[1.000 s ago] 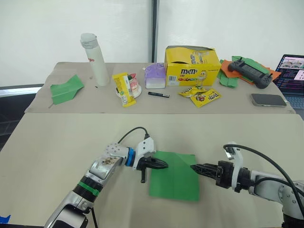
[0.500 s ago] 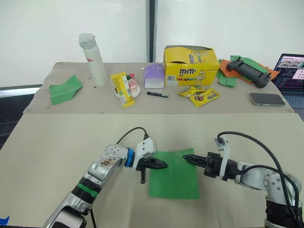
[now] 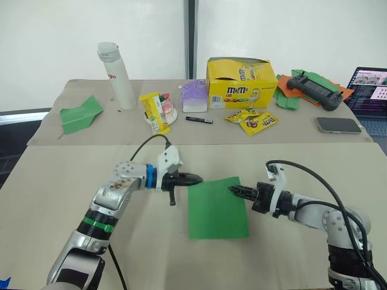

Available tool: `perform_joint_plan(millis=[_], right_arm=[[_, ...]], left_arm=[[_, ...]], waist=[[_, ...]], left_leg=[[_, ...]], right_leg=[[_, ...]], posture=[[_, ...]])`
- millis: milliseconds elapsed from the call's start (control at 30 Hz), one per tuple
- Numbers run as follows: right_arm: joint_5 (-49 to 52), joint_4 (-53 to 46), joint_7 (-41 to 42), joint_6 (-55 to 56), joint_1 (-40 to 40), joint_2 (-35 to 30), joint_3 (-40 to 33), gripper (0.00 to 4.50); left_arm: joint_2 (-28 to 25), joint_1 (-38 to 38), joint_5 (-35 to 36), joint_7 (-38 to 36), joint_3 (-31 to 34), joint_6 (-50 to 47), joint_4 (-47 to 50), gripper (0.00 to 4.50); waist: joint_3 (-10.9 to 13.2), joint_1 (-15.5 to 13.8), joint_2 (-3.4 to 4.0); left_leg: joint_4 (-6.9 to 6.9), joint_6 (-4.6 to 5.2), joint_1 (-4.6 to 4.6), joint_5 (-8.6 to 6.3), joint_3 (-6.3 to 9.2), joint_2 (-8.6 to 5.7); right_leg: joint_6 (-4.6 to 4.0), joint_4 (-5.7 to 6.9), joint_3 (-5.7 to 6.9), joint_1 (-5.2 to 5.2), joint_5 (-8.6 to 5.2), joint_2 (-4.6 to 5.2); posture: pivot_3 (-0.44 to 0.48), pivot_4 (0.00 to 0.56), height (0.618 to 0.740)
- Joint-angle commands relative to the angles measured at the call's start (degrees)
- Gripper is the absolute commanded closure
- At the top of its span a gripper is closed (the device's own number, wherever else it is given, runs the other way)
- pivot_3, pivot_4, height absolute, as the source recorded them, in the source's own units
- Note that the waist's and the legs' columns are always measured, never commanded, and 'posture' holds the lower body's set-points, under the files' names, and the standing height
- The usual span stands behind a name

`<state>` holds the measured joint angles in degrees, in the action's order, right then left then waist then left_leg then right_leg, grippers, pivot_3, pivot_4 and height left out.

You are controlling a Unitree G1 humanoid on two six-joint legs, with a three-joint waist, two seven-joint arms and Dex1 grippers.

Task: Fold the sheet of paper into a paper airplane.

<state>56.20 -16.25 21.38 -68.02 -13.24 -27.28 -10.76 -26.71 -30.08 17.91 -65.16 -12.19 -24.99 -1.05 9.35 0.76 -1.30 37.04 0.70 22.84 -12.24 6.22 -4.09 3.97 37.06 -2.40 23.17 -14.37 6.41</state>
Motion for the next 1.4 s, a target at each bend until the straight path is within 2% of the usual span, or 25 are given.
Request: perform_joint_plan(millis=[33, 267, 433, 633, 767, 1067, 1400], right_arm=[[-5.0, -0.1, 1.4, 4.5, -2.5, -2.0, 2.2, 4.45], [-15.0, -0.1, 6.1, 11.7, -5.0, -6.0, 8.7, 4.45], [-23.7, -0.8, 9.7, 19.8, -5.4, -8.9, 14.4, 4.45], [-29.0, -1.6, 12.8, 25.7, -5.1, -9.2, 16.9, 4.45], [-40.3, -0.2, 14.5, 40.3, -3.5, -10.8, 21.9, 4.45], [-55.2, 4.0, 16.8, 61.7, 0.3, -13.2, 25.9, 4.45], [-67.6, 7.9, 16.7, 73.1, 0.3, -13.9, 27.4, 4.45]], left_arm=[[1.2, -1.7, -0.2, 1.4, -0.7, -0.5, 1.1, 4.5], [3.8, -2.7, -5.2, 5.5, -5.7, -0.9, -1.5, 4.5], [4.3, -0.1, -11.3, 9.2, -10.5, 0.7, -2.9, 4.5], [7.2, 2.0, -11.2, 13.2, -9.0, -0.1, -3.8, 4.5], [8.4, 1.9, -10.8, 14.4, -7.9, 0.0, -5.1, 4.5], [8.8, 2.2, -10.1, 14.3, -7.0, -0.4, -5.5, 4.5], [9.9, 2.7, -7.8, 14.2, -6.0, -2.2, -4.4, 4.5]], waist=[[0.0, 0.0, -0.01], [0.0, 0.0, -0.01], [0.0, 0.1, -0.01], [0.0, -0.1, -0.01], [0.0, 0.0, -0.01], [0.0, 0.0, -0.01], [0.0, 0.0, -0.01]], left_leg=[[0.0, 0.0, 0.01, 0.0, -0.01, 0.0], [0.0, 0.0, 0.01, 0.0, -0.02, -0.01], [0.0, 0.0, 0.01, 0.0, -0.03, -0.04], [0.02, -0.01, 0.0, 0.0, -0.01, -0.01], [0.03, -0.01, -0.02, 0.0, -0.02, -0.03], [0.03, -0.02, -0.05, 0.01, -0.04, -0.03], [0.03, -0.03, -0.05, 0.01, -0.04, -0.03]], right_leg=[[0.0, 0.0, 0.0, 0.01, 0.0, 0.0], [0.0, 0.01, 0.0, 0.02, 0.0, -0.01], [0.0, 0.01, 0.0, 0.02, 0.0, -0.01], [-0.01, 0.02, 0.0, 0.0, 0.01, 0.0], [0.0, 0.02, 0.0, 0.0, 0.01, -0.01], [0.0, 0.02, 0.0, -0.02, 0.01, -0.03], [-0.01, 0.02, -0.01, -0.02, 0.01, -0.03]], posture=[[0.0, 0.15, 0.74], [0.0, 0.15, 0.74], [0.0, 0.15, 0.74], [0.0, 0.15, 0.74], [0.0, 0.15, 0.74], [0.0, 0.15, 0.74], [0.0, 0.15, 0.74]])
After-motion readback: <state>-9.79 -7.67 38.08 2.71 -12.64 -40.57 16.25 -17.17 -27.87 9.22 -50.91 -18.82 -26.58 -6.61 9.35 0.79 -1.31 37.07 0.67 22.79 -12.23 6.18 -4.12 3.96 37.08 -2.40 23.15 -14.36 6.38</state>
